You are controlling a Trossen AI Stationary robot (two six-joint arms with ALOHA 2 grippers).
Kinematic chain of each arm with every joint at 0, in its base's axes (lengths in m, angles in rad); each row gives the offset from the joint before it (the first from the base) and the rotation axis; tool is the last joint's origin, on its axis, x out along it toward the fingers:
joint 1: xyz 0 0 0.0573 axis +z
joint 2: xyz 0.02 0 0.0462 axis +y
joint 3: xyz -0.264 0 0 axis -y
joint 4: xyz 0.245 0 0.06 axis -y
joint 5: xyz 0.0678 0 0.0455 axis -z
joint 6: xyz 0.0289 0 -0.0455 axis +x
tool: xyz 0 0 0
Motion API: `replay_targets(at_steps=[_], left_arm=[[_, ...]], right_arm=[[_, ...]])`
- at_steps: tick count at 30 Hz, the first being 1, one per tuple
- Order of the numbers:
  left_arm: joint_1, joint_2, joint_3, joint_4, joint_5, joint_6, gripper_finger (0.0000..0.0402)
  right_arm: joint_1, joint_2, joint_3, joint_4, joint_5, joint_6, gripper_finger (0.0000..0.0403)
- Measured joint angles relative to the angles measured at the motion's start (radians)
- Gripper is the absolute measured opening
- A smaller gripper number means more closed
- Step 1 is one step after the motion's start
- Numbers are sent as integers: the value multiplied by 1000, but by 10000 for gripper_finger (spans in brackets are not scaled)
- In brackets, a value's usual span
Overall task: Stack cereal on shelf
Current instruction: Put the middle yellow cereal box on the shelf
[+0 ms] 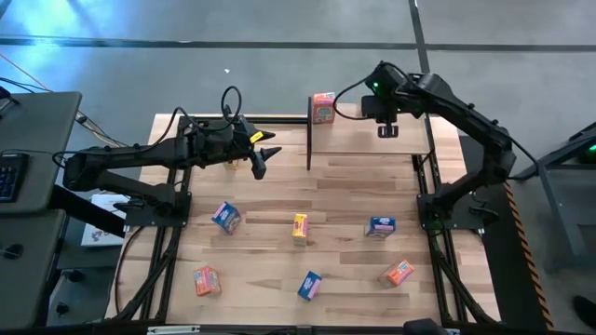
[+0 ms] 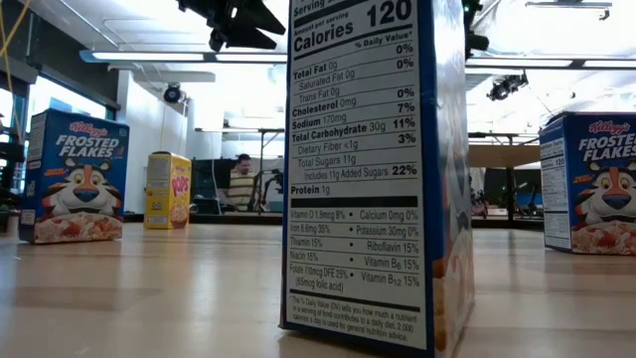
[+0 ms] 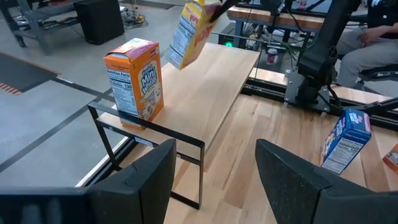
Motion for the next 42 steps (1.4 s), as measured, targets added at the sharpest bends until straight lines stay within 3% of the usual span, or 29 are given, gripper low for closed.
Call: replay_targets(at_steps=[24,42], left_arm=[[0,0,0,-2,0,0,211],[0,0,0,-2,0,0,211]], right_arm=[[-41,40,0,-23,-121,-35,140],[-59,60,0,-44,-110,-69,140]])
